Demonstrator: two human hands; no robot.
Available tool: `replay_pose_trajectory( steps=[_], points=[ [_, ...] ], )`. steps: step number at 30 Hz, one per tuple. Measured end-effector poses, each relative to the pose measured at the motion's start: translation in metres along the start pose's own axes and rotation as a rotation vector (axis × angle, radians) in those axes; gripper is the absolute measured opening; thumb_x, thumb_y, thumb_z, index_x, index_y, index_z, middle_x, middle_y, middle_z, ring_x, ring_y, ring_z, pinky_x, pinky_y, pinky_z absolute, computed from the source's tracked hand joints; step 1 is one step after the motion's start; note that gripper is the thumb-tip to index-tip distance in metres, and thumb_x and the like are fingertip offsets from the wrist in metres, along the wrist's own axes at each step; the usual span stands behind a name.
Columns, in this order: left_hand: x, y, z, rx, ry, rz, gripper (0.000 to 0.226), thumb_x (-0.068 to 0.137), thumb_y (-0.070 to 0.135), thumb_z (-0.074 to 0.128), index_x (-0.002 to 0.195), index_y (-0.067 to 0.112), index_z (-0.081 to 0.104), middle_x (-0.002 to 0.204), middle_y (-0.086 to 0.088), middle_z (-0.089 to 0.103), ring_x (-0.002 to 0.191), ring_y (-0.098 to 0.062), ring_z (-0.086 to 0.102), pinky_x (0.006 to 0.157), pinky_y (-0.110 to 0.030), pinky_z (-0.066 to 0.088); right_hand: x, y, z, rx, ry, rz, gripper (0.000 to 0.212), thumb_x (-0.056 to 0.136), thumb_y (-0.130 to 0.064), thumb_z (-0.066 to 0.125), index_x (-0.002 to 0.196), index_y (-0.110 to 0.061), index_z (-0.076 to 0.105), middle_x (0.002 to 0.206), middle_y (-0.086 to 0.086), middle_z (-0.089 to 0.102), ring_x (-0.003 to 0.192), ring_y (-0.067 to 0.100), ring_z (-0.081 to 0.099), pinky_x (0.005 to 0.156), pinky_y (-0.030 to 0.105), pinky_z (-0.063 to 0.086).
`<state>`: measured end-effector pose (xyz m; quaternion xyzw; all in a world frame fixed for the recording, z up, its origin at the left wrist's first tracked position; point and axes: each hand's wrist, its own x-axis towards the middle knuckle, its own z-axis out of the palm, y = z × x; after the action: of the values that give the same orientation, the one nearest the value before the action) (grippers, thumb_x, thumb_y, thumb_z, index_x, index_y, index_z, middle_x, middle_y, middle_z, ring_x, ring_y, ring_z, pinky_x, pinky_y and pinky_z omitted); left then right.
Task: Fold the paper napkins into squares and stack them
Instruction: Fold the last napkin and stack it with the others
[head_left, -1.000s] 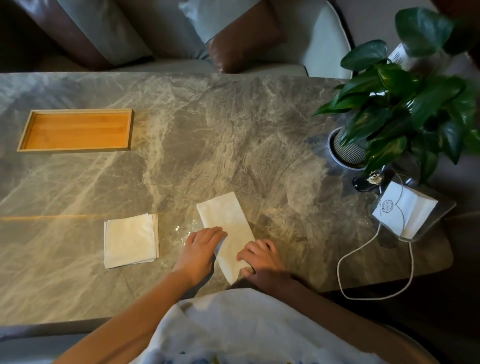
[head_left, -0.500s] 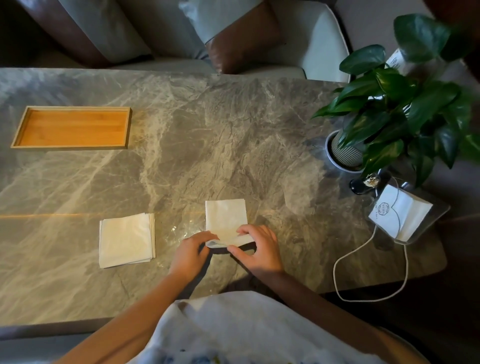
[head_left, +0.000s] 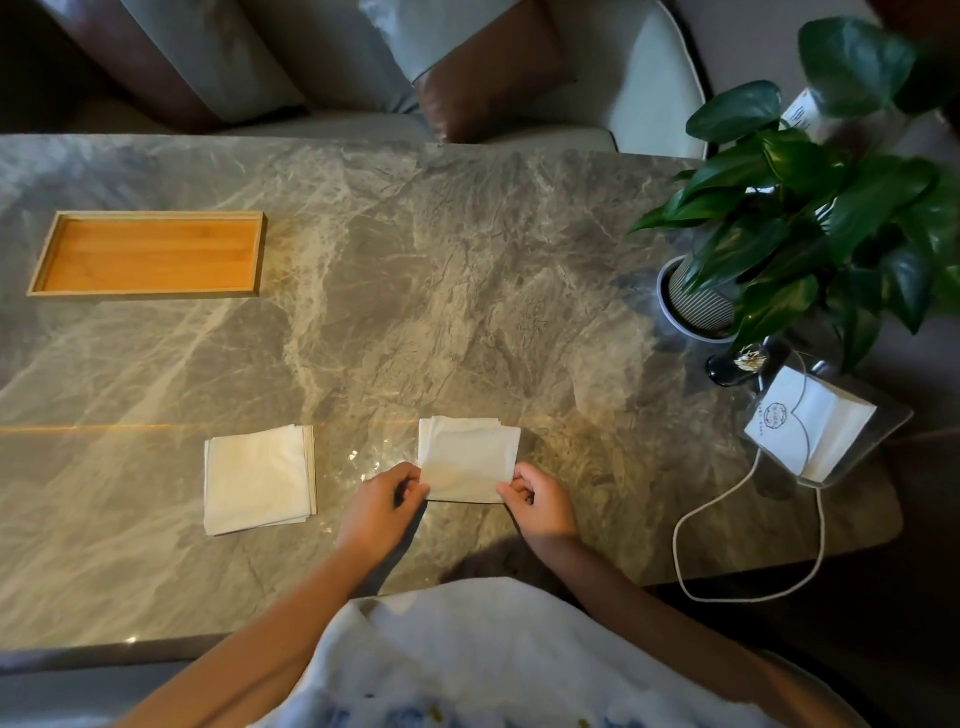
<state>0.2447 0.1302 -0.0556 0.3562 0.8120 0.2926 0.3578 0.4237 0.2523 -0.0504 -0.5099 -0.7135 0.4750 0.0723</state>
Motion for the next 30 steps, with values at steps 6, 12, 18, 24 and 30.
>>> replay_pose_trajectory(
  steps=[6,12,18,24,30],
  points=[
    [0.004,-0.002,0.002,-0.006,-0.022,-0.05,0.018,0.091,0.021,0.053,0.074,0.027,0.057,0.067,0.001,0.064,0.065,-0.018,0.059,0.06,-0.031,0.046,0.006,0.0,-0.001,0.044,-0.008,0.007,0.013,0.082,-0.014,0.07,0.075,-0.014,0.059,0.067,0.0,0.064,0.059,0.012,0.052,0.061,0.033,0.045],
    [0.003,0.0,0.0,0.025,-0.04,-0.05,0.019,0.086,0.018,0.052,0.066,0.018,0.051,0.064,-0.008,0.06,0.058,-0.017,0.046,0.055,-0.03,0.036,0.009,0.004,0.0,-0.01,-0.025,0.012,0.007,0.082,-0.015,0.069,0.085,-0.017,0.063,0.075,0.001,0.068,0.065,0.015,0.058,0.068,0.038,0.051],
    [0.001,0.0,-0.002,0.114,-0.069,-0.022,0.015,0.085,0.019,0.049,0.071,0.021,0.049,0.064,-0.003,0.059,0.058,-0.018,0.05,0.054,-0.035,0.041,0.01,0.003,-0.001,-0.044,-0.034,0.013,0.011,0.083,-0.018,0.069,0.092,-0.018,0.063,0.078,-0.003,0.068,0.067,0.012,0.059,0.069,0.034,0.052],
    [0.004,-0.001,-0.001,0.163,-0.105,-0.046,0.021,0.086,0.022,0.055,0.101,0.027,0.043,0.066,0.004,0.06,0.06,-0.016,0.059,0.055,-0.034,0.05,0.012,0.003,0.0,-0.127,-0.03,0.006,0.016,0.084,-0.022,0.069,0.098,-0.019,0.062,0.074,-0.01,0.063,0.063,0.005,0.054,0.068,0.031,0.05],
    [0.006,-0.002,0.001,0.179,-0.091,-0.054,0.031,0.086,0.023,0.056,0.112,0.025,0.039,0.067,0.003,0.06,0.059,-0.013,0.059,0.056,-0.033,0.052,0.013,0.001,0.001,-0.169,-0.036,0.026,0.017,0.084,-0.027,0.069,0.098,-0.022,0.061,0.077,-0.01,0.063,0.07,0.011,0.06,0.069,0.032,0.052]
  ],
)
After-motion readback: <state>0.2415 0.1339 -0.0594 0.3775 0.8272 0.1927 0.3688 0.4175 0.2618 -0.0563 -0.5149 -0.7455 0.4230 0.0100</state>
